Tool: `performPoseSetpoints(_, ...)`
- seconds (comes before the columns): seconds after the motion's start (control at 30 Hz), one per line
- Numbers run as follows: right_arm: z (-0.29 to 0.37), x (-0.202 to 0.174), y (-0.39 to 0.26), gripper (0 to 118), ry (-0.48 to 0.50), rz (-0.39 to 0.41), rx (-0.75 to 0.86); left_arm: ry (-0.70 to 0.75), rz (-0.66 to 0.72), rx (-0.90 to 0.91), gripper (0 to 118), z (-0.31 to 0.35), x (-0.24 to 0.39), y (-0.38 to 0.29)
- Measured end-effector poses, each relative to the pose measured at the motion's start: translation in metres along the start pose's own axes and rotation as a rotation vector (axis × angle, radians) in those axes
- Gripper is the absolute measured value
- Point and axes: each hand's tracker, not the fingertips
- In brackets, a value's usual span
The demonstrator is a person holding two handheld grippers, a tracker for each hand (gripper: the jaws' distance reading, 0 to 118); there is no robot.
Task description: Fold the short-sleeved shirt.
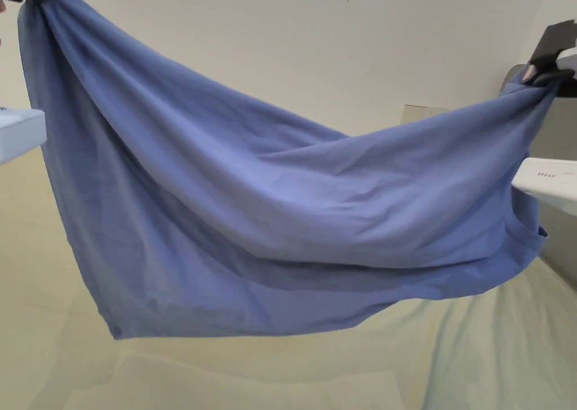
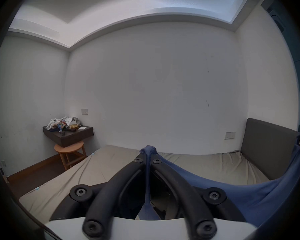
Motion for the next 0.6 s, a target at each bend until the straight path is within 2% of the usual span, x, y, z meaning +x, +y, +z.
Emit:
performPoseSetpoints(0.13,-0.048,-0.008,-0.015,10,-0.042,0.031,-0.028,0.001,-0.022,-0.062,2,-0.06,0.012,-0.012)
performPoseSetpoints(0.33,-0.097,-0.015,-0.027,10,-0.026,0.055,-0.005,0.002,-0.049,-0.064,2,-0.099,0.025,-0.028)
performPoseSetpoints(0.43,-0.11,-0.007,-0.042,10,0.006,0.041,0.019,0.004,-0.074,-0.033,2,-0.105,0.023,-0.044)
performPoseSetpoints(0.53,-0.121,0.011,-0.068,10,0.0,0.002,-0.016,0.011,-0.14,-0.055,2,-0.1,0.021,-0.072)
performPoseSetpoints(0.6,-0.124,0.026,-0.091,10,-0.002,0.004,-0.05,-0.018,-0.134,-0.066,2,-0.093,0.012,-0.096)
